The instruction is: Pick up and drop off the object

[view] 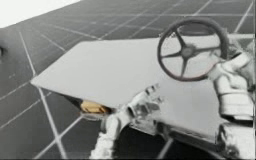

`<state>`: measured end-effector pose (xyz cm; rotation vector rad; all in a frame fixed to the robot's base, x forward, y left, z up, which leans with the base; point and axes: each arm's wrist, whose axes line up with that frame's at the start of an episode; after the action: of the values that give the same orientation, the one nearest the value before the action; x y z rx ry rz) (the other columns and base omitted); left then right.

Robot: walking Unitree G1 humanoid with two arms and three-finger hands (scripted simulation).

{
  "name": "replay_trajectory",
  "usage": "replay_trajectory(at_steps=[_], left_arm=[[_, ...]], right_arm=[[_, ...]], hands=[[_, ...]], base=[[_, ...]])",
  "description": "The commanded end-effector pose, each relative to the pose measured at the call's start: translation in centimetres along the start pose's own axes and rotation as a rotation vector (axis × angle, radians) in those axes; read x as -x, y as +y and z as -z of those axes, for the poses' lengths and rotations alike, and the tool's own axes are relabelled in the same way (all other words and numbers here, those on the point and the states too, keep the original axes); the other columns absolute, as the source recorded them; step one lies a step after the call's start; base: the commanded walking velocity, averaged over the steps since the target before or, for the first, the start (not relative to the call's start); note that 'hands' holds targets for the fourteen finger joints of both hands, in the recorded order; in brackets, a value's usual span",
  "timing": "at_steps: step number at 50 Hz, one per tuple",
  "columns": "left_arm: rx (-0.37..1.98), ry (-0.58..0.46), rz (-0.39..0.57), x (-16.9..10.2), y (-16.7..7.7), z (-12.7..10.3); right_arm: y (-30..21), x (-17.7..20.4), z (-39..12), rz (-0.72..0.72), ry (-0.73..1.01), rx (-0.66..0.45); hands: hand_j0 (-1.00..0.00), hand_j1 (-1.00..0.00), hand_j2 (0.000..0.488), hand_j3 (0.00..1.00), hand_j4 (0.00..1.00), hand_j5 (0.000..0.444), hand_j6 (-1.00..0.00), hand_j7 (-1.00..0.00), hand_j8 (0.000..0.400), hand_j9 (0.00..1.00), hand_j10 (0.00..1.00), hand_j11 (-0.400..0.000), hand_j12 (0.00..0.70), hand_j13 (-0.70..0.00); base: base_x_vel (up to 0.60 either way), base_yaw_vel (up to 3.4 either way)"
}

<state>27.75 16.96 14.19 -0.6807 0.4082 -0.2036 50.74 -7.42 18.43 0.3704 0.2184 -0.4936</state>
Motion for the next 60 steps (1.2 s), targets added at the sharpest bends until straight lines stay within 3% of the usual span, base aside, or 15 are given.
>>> replay_trajectory(at_steps=[1, 9, 17, 24, 33, 34, 35, 36, 37, 38, 39, 40, 50, 57, 60], left_arm=[[-0.016, -0.037, 0.082, -6.0, -1.1, -4.1], [-0.122, -0.015, 0.239, -7.3, -6.0, -1.4], [-0.291, 0.141, 0.402, -7.4, -14.6, 3.3], [-0.312, 0.160, 0.432, -5.4, -15.5, 3.9], [-0.217, 0.141, 0.279, -5.0, -12.4, 2.7], [-0.215, 0.136, 0.275, -5.0, -11.5, 3.8], [-0.193, 0.138, 0.270, -5.3, -11.6, 3.1], [-0.180, 0.126, 0.258, -5.9, -11.4, 3.2], [-0.173, 0.130, 0.235, -5.6, -10.6, 3.1], [-0.170, 0.124, 0.238, -6.0, -11.2, 3.5], [-0.177, 0.117, 0.210, -6.0, -10.8, 3.3], [-0.165, 0.107, 0.223, -6.1, -10.7, 4.2], [-0.189, 0.059, 0.324, -4.2, -14.4, 3.4], [-0.211, -0.392, 0.246, 0.8, -12.5, -0.1], [-0.121, -0.446, 0.233, 2.1, -11.2, -1.3]], right_arm=[[4.9, -7.5, -12.9, -0.004, -0.210, -0.034], [-11.7, -4.1, -33.0, 0.233, -0.550, -0.130], [-41.1, 3.2, -31.7, 0.697, -0.552, -0.355], [-43.7, 6.8, -31.6, 0.731, -0.564, -0.374], [-39.8, 0.6, -25.9, 0.699, -0.392, -0.298], [-39.8, -1.0, -24.8, 0.719, -0.363, -0.278], [-39.2, -2.5, -24.1, 0.703, -0.332, -0.228], [-38.8, -2.8, -23.8, 0.700, -0.313, -0.231], [-37.6, -3.9, -23.8, 0.701, -0.314, -0.204], [-38.0, -3.7, -23.2, 0.713, -0.281, -0.196], [-37.7, -4.5, -22.9, 0.678, -0.262, -0.181], [-37.8, -4.4, -22.9, 0.691, -0.250, -0.186], [-36.3, 3.5, -21.1, 0.532, -0.295, -0.023], [-24.0, 19.0, -17.5, 0.113, -0.713, 0.359], [-16.7, 22.1, -14.5, -0.110, -0.815, 0.491]], hands=[[0.00, 0.00, 0.000, 1.00, 1.00, 0.000, 0.00, 0.00, 0.000, 1.00, 1.00, -0.400, 0.000, -0.700], [0.00, 0.00, 0.000, 1.00, 1.00, 0.000, 0.00, 0.00, 0.000, 1.00, 1.00, -0.400, 0.000, -0.700], [0.00, 0.00, 0.000, 1.00, 1.00, 0.000, 0.00, 0.00, 0.000, 1.00, 1.00, -0.400, 0.000, -0.700], [0.00, 0.00, 0.000, 1.00, 1.00, 0.000, 0.00, 0.00, 0.000, 1.00, 1.00, -0.400, 0.000, -0.700], [0.00, 0.00, 0.000, 1.00, 1.00, 0.000, 0.00, 0.00, 0.000, 1.00, 1.00, -0.400, 0.000, -0.700], [0.00, 0.00, 0.000, 0.93, 1.00, 0.034, 0.00, 0.00, 0.000, 1.00, 1.00, -0.400, 0.000, -0.700], [0.00, 0.00, 0.000, 0.21, 0.98, 0.383, 0.00, 0.00, 0.000, 1.00, 1.00, -0.400, 0.000, -0.700], [0.00, 0.00, 0.000, 0.00, 0.19, 0.095, 0.00, 0.00, 0.000, 1.00, 1.00, -0.400, 0.000, -0.700], [0.00, 0.00, 0.000, 0.00, 0.00, 0.000, 0.00, 0.00, 0.000, 0.93, 1.00, -0.400, 0.000, -0.700], [0.00, 0.00, 0.000, 0.00, 0.00, 0.000, 0.00, 0.00, 0.000, 0.21, 0.98, -0.391, 0.000, -0.684], [0.00, 0.00, 0.000, 0.00, 0.00, 0.000, 0.00, 0.00, 0.000, 0.00, 0.19, -0.076, 0.000, -0.133], [0.00, 0.00, 0.000, 0.00, 0.00, 0.000, 0.00, 0.00, 0.000, 0.00, 0.00, 0.000, 0.000, 0.000], [0.00, 0.00, 0.000, 0.00, 0.00, 0.000, 0.00, 0.00, 0.000, 0.00, 0.00, 0.000, 0.000, 0.000], [0.00, 0.00, 0.000, 0.00, 0.00, 0.000, 0.00, 0.00, 0.000, 0.00, 0.00, 0.000, 0.000, 0.000], [0.00, 0.00, 0.000, 0.00, 0.00, 0.000, 0.00, 0.00, 0.000, 0.00, 0.00, 0.000, 0.000, 0.000]], base=[[0.00, 0.21], [0.00, 0.09], [0.00, -0.23], [0.00, -0.51], [0.00, -0.34], [0.00, -0.20], [0.00, -0.18], [0.00, -0.16], [0.00, -0.13], [0.00, -0.10], [0.00, -0.08], [0.00, -0.06], [0.00, -0.06], [0.00, -0.02], [0.00, 0.08]])
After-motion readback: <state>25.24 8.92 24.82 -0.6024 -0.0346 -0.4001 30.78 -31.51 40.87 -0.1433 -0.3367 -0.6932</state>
